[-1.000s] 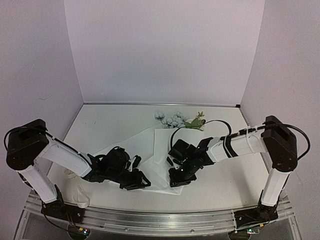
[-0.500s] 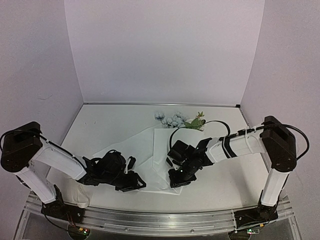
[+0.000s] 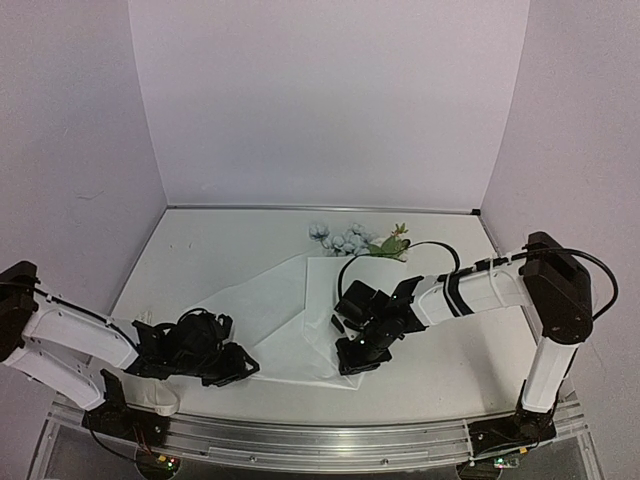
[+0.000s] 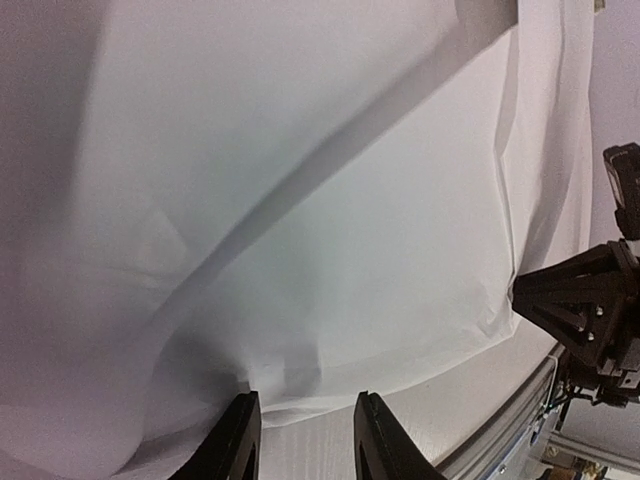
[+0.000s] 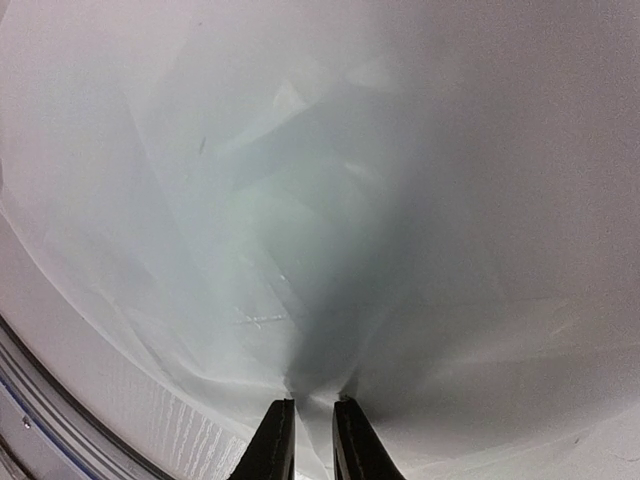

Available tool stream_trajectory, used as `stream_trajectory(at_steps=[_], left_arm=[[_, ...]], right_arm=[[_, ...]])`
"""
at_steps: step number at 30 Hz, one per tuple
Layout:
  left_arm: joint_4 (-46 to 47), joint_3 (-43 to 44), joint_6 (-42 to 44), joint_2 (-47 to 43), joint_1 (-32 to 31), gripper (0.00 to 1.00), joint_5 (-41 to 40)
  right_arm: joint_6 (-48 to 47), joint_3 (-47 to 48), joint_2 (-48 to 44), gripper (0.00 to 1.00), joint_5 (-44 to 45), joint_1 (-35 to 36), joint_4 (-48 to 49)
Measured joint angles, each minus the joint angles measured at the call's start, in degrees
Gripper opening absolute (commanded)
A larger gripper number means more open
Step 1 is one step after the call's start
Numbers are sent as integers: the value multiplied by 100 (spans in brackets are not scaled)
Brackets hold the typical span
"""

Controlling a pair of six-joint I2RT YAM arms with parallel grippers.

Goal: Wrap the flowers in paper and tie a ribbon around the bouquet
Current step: Pick up the two-thirds-folded wrapping paper from the center of the board.

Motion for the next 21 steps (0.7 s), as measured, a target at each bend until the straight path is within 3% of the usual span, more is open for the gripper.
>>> stream_trajectory(at_steps=[7,13,21], left_arm=[[-1009,-246,-490,-866,61,36,-763],[-1711,-572,-800,-1733,492,36,-1224],[-2395,-656,-855,-2405,636,41,-1102]], right_arm=[[2,-8,6,14,-13,0,42],[0,-28,6,14,-20,0,91],[0,-28,6,14,-52,0,95]])
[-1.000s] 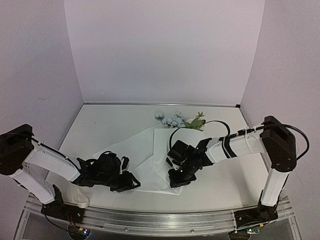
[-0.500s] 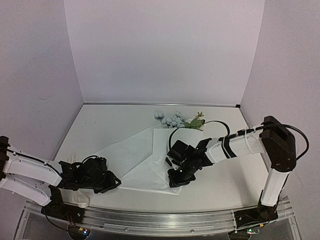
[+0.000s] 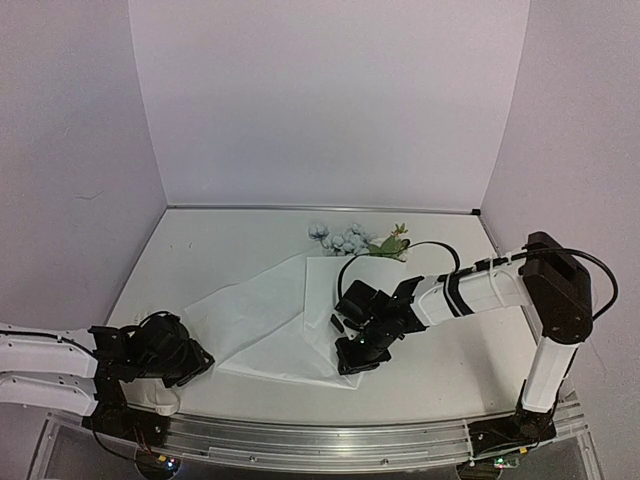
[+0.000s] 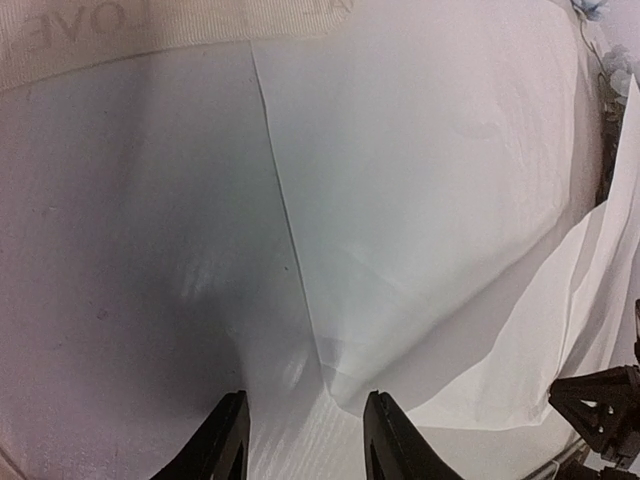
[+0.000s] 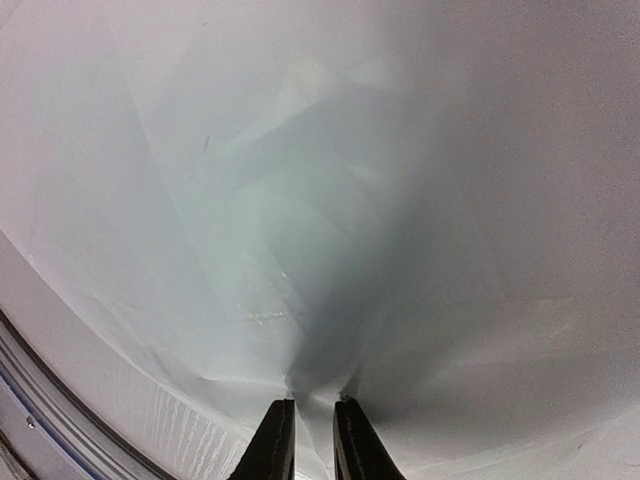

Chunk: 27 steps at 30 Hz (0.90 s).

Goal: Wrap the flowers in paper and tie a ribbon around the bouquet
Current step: Pick up the two-thirds-folded wrapping paper from the center of the board.

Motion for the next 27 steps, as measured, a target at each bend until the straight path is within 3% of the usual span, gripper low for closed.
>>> stream_trajectory(at_steps=[12,21,27], left_arm=[[246,-398,-1170,-1012,-95,36,697],[1049,-489,-1570,-193,-109,36,726],[1551,-496,-1656,193,-111,29,674]], right_arm=[[0,-24,0,14,-44,-2,39],[2,-52,0,14,-54,-2,165],[2,-61,0,14,-59,-2,190]])
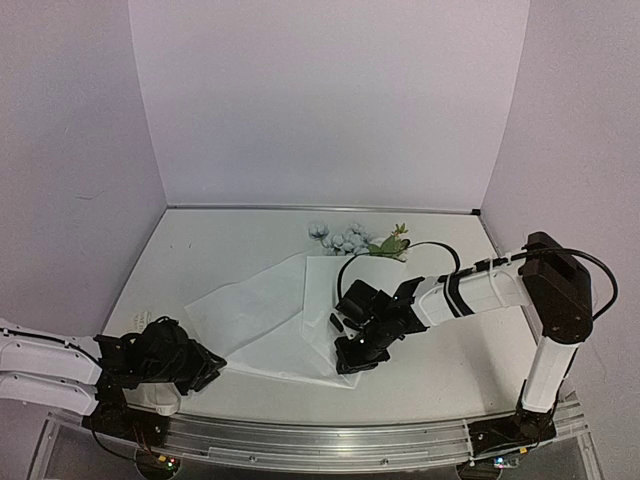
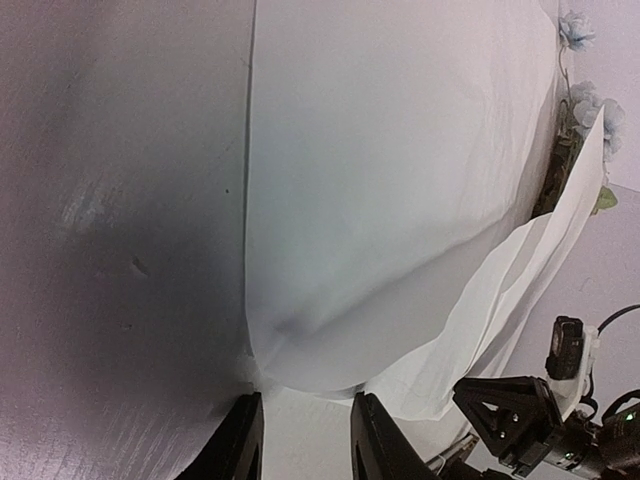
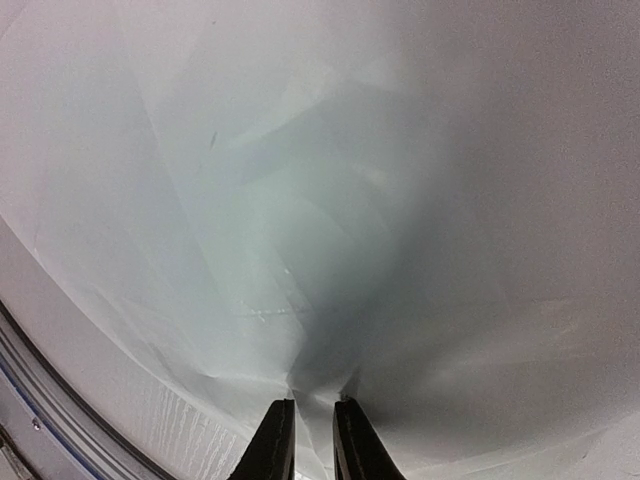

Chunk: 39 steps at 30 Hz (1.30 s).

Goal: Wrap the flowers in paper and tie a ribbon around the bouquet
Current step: Pick up the two-thirds-folded wrapping paper from the center of the board.

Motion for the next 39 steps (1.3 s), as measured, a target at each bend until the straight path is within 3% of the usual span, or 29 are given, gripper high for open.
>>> stream_trajectory(at_steps=[6,17,28,39], left_arm=[[329,-23,-34,266,-4,23,-160],[579,-96,262,424,-7,0,-516],[-14,547,1677,-65,-148,0,-661],[146,1317,3222,207,-401,0,-298]], right_arm=[[0,-4,0,14,0,0,5],[-2,-13,-2,14,-7,0,73],[4,-13,-2,14,-1,0,87],[84,-13,0,14,3,0,91]])
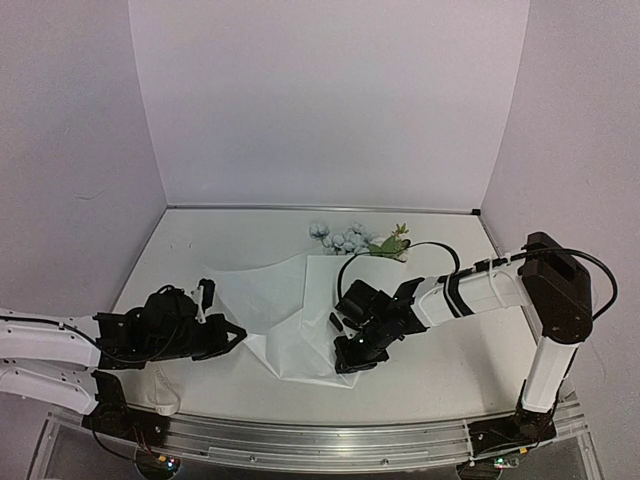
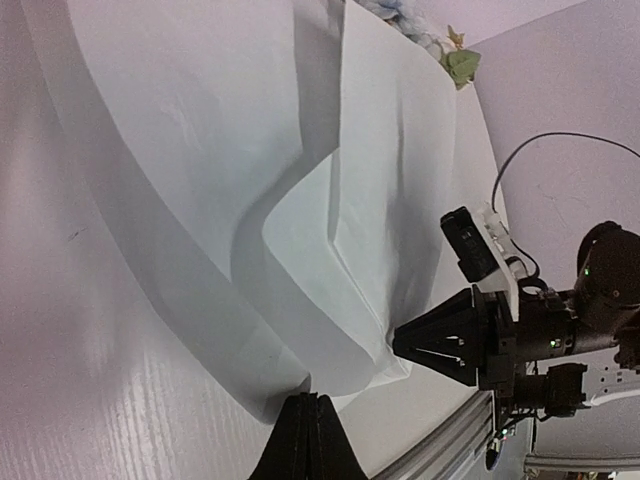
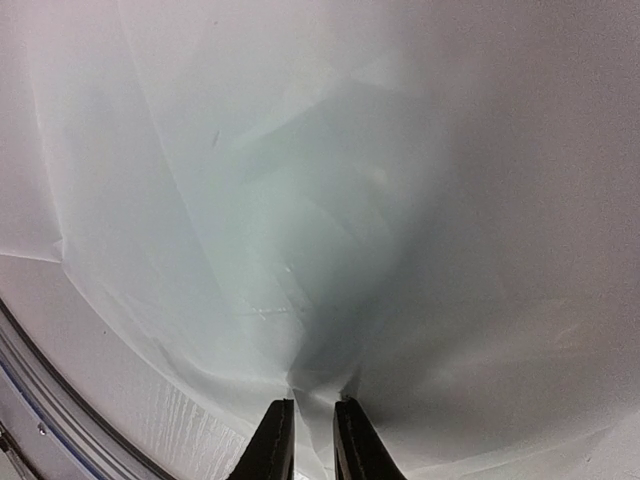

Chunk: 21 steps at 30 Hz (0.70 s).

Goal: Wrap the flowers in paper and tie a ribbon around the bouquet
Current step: Pick up the two-thirds-folded wrapping paper from the center of the board, then fold the 2/3-folded wrapping paper at the center of the board.

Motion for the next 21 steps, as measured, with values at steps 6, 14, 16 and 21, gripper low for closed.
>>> stream_trajectory(at_steps=[6,14,16,21], left_arm=[[411,681,785,724,-193,0,591],[837,1580,1531,2158,-477,0,1423],[915,1786,1660,2544,-522,0,1598],[1025,2204,1897,3309,-557,0,1892]], right_arm=[[36,0,0,15,3,0,3],[127,-71,-15,15,8,0,154],[190,-169,-56,15,10,0,324],[374,-579,-239,16,30,-23,928]])
